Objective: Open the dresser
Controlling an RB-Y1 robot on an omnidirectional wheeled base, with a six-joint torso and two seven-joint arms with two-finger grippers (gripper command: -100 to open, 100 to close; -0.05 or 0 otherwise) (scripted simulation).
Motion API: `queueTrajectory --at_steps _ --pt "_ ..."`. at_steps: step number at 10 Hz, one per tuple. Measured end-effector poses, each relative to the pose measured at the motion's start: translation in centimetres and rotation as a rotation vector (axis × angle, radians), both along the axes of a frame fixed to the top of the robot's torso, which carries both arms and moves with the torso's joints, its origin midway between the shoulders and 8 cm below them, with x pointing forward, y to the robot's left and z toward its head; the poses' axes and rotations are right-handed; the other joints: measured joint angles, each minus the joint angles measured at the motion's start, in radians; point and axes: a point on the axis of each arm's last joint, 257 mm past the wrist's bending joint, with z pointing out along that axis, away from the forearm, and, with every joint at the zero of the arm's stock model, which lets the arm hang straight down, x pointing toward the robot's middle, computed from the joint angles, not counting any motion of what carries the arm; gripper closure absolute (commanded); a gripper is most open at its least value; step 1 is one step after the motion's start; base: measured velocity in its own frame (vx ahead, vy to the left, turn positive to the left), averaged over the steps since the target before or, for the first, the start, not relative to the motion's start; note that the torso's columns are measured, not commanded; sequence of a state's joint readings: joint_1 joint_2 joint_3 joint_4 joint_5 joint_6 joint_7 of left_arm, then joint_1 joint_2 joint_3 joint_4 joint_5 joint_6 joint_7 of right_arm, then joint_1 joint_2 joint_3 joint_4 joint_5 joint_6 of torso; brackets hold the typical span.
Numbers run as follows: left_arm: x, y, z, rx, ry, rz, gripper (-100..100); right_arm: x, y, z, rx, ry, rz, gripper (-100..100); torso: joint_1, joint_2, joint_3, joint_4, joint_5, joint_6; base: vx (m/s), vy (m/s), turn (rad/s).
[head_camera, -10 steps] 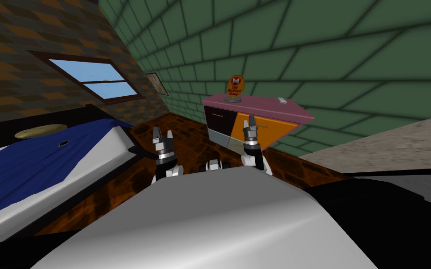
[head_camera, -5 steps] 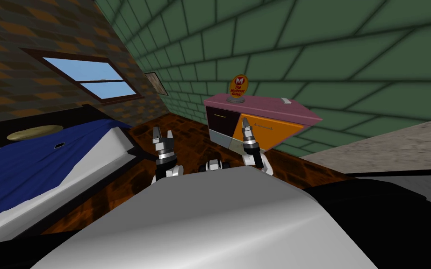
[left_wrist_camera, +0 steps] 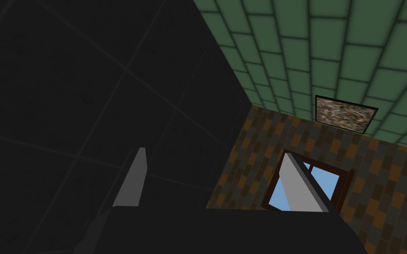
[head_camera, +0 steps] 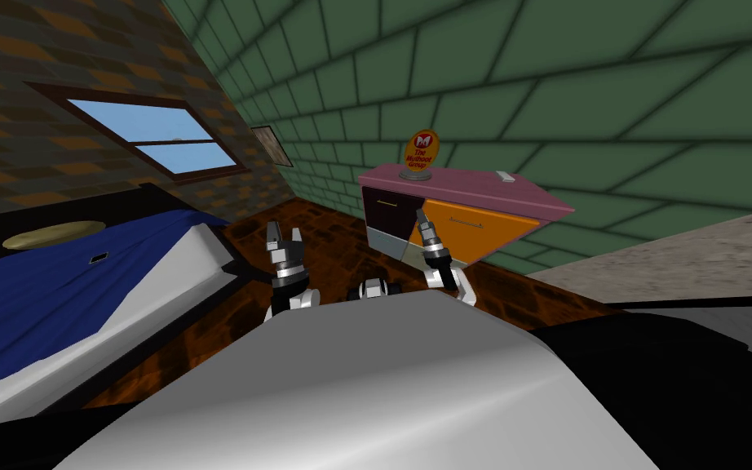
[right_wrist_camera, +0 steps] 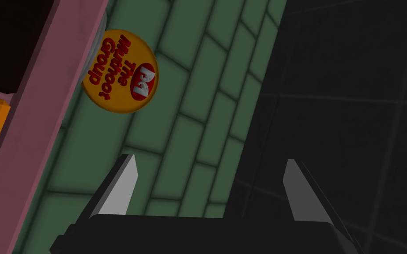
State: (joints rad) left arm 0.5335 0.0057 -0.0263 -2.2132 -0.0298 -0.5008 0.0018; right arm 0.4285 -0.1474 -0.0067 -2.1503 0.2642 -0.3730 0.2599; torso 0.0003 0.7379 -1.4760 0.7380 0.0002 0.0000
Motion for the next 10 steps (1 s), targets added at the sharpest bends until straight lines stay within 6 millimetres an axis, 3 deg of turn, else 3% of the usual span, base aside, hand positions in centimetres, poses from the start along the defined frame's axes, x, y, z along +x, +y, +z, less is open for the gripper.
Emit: queueTrajectory --at_steps 10 --pt "0.0 0.0 0.0 0.000 0.000 0.000 0 3.0 -1.9 -6.1 -0.349 0.171 -0.183 -100 -0.001 -0.001 0.000 0.000 -0.001 0.000 0.055 0.070 -0.013"
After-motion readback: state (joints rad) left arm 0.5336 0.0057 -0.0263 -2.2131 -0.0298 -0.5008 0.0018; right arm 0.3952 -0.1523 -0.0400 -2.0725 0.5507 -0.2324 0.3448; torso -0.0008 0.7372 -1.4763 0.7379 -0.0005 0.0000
